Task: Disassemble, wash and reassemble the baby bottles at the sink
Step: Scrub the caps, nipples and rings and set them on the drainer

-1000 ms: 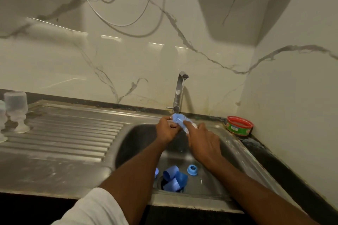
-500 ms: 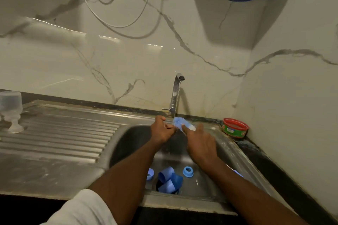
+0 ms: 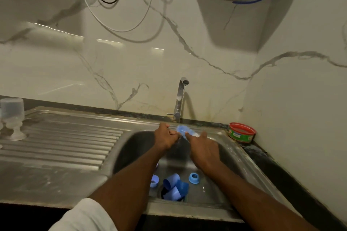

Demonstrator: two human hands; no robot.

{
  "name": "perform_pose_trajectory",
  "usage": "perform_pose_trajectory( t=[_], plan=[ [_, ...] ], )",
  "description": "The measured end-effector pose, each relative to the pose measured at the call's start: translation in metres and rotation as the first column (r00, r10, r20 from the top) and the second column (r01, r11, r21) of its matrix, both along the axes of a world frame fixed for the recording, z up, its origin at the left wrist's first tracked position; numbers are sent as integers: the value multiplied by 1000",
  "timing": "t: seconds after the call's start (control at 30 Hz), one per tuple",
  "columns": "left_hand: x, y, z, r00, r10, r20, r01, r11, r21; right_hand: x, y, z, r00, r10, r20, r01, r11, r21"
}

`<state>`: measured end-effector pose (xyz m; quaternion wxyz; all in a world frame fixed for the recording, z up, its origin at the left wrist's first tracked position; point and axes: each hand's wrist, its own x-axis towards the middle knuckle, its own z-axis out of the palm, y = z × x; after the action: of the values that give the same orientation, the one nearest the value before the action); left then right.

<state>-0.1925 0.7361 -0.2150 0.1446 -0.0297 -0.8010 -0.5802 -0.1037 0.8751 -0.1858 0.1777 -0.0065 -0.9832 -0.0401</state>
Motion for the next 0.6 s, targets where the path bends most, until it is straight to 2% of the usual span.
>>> perform_pose_trajectory(
  t=[0.1,0.27,0.4,0.53,0.6],
  plan=[
    [3,2,5,1000,-14,-3,14,1000,-3,-3,11,7,999,-33,-17,32,998,-59],
    [1,1,4,997,72,19,-72,997,3,4,11,11,998,-21,-63,15,995,-103],
    [1,-4,2,997,-22,-79,16,997,-82,5,-5,-1,1000,22,-17,-22,1000,-9],
    [5,-7,6,987,-106,-120,87,984,-157,-3,4,4,999,-44,-3,43,999,-29],
    [6,-4,7,991,-68,-117,51,988,-144,-4,14,9,997,-72,-41,69,996,-60]
  ],
)
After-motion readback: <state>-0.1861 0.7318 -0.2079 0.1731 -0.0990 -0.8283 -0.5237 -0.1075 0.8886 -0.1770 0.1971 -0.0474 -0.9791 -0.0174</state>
